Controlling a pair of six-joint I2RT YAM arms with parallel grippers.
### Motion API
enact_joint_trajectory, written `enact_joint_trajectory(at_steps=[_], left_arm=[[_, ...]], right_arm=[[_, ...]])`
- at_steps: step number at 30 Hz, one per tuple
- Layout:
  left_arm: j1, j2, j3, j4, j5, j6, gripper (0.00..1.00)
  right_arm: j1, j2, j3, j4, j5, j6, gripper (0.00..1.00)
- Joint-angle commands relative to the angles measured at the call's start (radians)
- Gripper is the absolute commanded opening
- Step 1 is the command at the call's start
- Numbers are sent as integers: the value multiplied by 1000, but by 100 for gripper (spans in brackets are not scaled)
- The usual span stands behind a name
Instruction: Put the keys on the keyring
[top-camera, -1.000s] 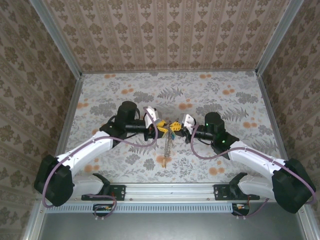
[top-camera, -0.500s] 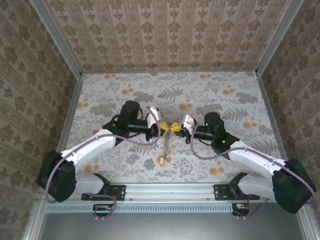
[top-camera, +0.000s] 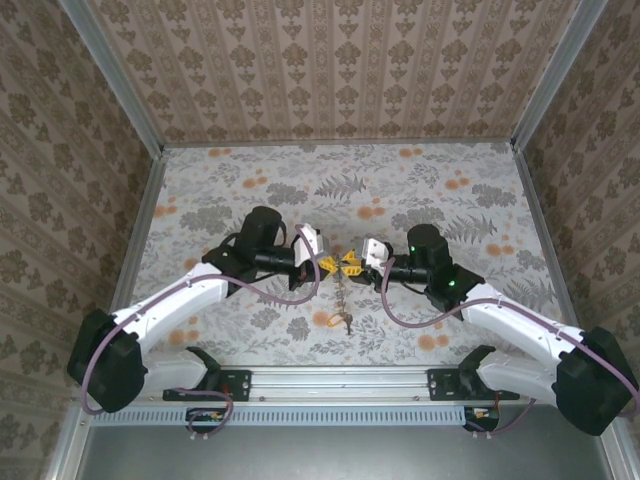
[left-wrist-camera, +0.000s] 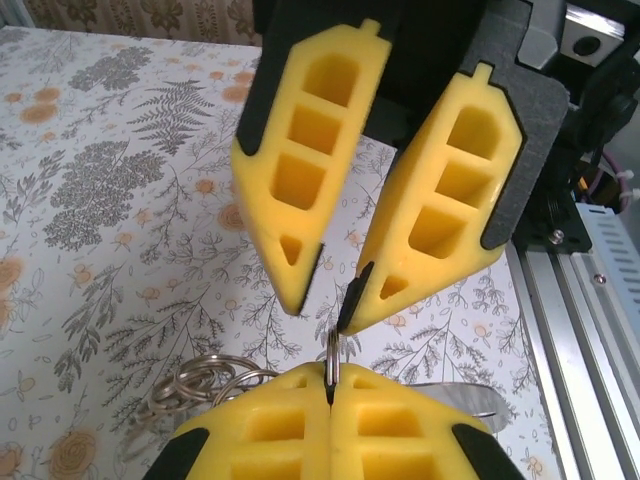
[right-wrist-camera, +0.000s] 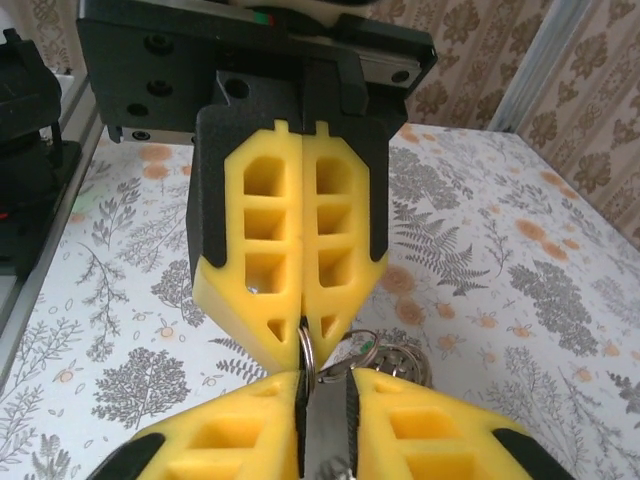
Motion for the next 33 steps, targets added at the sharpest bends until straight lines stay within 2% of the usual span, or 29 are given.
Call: enact_joint_trajectory(at_steps=[1,11,22,33], left_arm=[[-7,-38,45,-50,17,78,0],[-12,-36,55,-56,1,89,0],[-13,-31,57,-57,-18,89,0],[-13,-32,55,-63,-12,95,0]], right_arm=[[0,-11,33,-61,-27,-37,23],[10,34,66,-78,-76,-17,20],[15,44,83,-162,-115,-62,29],[13,78,121,-230,-156,-74,30]])
